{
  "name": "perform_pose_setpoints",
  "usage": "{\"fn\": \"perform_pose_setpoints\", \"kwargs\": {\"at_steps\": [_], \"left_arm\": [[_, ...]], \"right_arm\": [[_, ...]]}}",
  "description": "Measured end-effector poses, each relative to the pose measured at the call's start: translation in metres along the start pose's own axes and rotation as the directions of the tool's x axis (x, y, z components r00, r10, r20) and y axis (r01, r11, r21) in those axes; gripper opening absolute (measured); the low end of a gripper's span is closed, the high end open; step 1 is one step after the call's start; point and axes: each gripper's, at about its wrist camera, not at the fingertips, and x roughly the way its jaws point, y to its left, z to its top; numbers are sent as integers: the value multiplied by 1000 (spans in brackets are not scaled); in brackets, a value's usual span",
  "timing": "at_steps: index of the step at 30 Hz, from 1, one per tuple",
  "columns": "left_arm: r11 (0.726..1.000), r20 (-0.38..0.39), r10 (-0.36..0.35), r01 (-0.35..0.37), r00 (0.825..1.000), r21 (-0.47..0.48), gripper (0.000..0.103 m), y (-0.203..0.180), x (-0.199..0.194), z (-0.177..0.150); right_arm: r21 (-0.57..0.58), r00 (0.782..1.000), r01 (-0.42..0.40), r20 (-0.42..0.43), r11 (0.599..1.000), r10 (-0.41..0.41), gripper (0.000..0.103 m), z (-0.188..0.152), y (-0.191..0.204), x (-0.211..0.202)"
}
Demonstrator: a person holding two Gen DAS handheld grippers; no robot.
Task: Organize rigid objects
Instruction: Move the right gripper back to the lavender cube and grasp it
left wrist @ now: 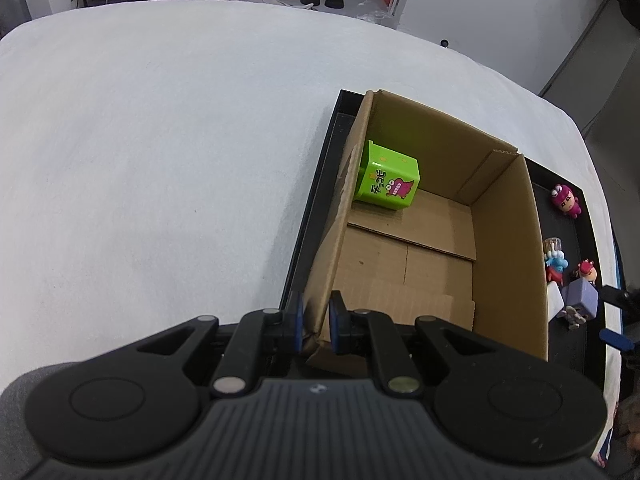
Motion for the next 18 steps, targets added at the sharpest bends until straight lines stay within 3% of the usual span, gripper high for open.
{"fn": "perform_pose_setpoints", "kwargs": {"at_steps": [5, 13, 14, 16, 18], "left_arm": [[1000, -1, -2, 2, 1000, -1, 12, 1, 0, -1], [1000, 3, 8, -8, 1000, 12, 11, -2, -1, -1], [1000, 3, 10, -10, 1000, 12, 11, -3, -1, -1], [1000, 3, 11, -11, 1000, 12, 11, -3, 0, -2], [1000, 5, 11, -11, 1000, 13, 11, -2, 0, -2]], "right_arm": [[-45, 1000, 23, 17, 999, -22, 84, 2, 9, 13], [-151, 990, 139, 54, 979, -132, 83, 1, 22, 33], [-170, 988, 153, 58, 974, -145, 79, 0, 23, 35], [-195, 984, 175, 48, 965, -169, 52, -1, 25, 41], [-208, 982, 188, 56, 960, -181, 46, -1, 26, 40]]}}
